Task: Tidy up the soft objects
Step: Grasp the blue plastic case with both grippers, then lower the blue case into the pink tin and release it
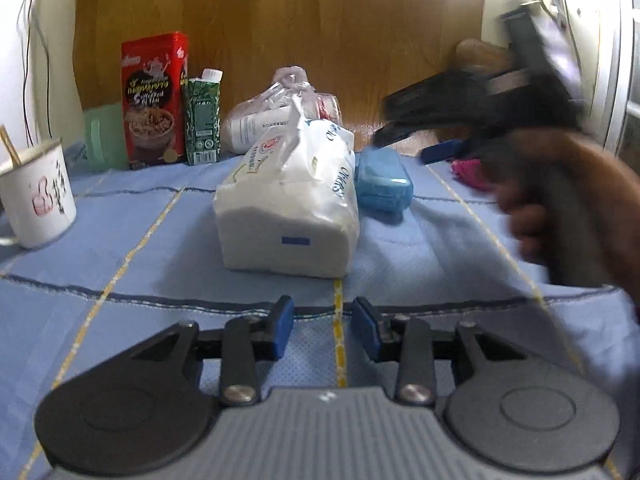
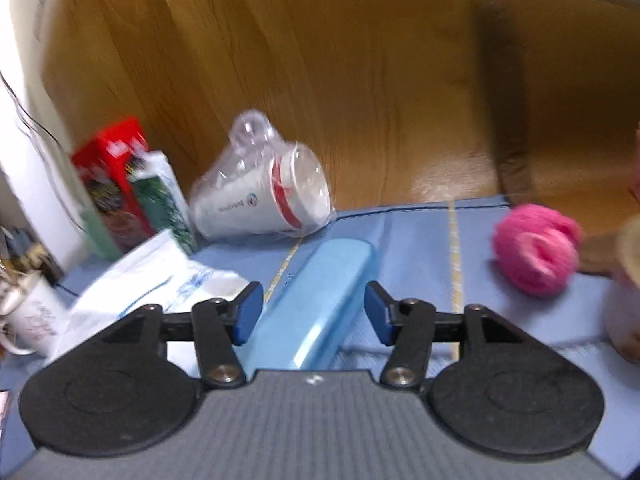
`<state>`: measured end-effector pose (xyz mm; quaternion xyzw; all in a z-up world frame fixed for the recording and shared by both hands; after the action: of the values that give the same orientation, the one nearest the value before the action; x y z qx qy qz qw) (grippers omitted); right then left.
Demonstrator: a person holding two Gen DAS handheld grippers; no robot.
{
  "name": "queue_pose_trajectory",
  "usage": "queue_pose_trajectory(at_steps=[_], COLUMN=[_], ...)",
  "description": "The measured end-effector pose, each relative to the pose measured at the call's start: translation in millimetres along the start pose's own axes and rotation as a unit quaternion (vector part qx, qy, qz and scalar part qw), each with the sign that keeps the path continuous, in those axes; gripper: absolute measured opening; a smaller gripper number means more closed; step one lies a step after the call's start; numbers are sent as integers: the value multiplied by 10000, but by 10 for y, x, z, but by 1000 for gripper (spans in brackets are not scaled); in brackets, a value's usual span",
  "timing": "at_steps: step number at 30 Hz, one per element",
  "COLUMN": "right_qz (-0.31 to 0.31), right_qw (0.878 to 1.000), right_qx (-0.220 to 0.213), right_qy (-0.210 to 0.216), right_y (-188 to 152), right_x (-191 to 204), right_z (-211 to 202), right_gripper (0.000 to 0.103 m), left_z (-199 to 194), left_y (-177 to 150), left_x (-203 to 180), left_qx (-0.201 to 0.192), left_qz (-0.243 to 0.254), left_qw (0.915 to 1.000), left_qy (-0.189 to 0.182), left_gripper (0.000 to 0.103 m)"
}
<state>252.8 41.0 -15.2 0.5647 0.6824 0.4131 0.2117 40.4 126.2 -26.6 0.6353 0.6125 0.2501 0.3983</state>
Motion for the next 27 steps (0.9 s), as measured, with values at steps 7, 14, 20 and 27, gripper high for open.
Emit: queue_pose_trajectory(at_steps=[7, 14, 20, 27], right_qz=[-412, -722, -591, -452], right_qw=[9961, 9950, 9974, 9957], right_qx=[772, 448, -76, -807], right_qy=[98, 517, 396, 64], right_y=[-216, -933, -1356, -1153], right_x=[-21, -534, -819, -1138], right_z=[137, -991, -1553, -1840], right_gripper=[41, 41, 41, 41], left_z=[-33, -46, 226, 456], left_y=[-28, 22, 266, 674], left_x=[120, 87, -636, -1691], left_qx=[-95, 119, 709, 1063], left_qz=[-340, -690, -774, -305], left_qw=[9990, 9930, 9729, 9603], left_qy=[-290, -953, -2060, -2560], left_gripper=[34, 57, 85, 62])
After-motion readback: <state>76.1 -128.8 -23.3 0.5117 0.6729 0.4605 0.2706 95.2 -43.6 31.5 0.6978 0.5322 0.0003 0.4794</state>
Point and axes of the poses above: each gripper's, at about its wrist camera, not at the fingertips, and z roughly the way its jaws point, x to its left, y to its top, the point moved 5 cm from there along z, roughly the way its jaws point, and after that the axes turned 10 degrees about -y, right-handed, at the moved point
